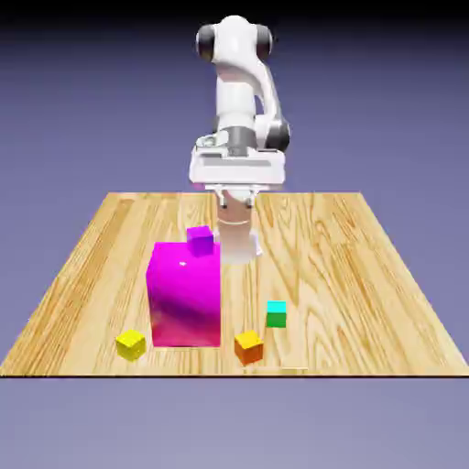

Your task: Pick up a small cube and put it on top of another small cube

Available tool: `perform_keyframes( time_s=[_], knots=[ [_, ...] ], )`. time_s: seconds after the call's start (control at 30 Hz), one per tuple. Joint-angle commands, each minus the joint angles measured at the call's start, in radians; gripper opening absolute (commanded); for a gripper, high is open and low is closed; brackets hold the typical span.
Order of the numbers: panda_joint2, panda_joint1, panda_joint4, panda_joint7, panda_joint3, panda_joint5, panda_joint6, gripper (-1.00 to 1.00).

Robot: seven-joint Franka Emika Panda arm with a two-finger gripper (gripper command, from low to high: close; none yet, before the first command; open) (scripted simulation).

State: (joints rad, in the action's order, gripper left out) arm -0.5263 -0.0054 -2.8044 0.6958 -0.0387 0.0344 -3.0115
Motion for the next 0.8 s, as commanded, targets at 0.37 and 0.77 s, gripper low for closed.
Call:
perform_keyframes(
  time_s=[0.37,0.77],
  knots=[
    [0.435,-0.174,0.056,-0.450,-0.385,0.342,0.253,0.00],
    [0.760,-0.166,0.126,-0.429,-0.393,0.735,0.290,0.00]
  ],
)
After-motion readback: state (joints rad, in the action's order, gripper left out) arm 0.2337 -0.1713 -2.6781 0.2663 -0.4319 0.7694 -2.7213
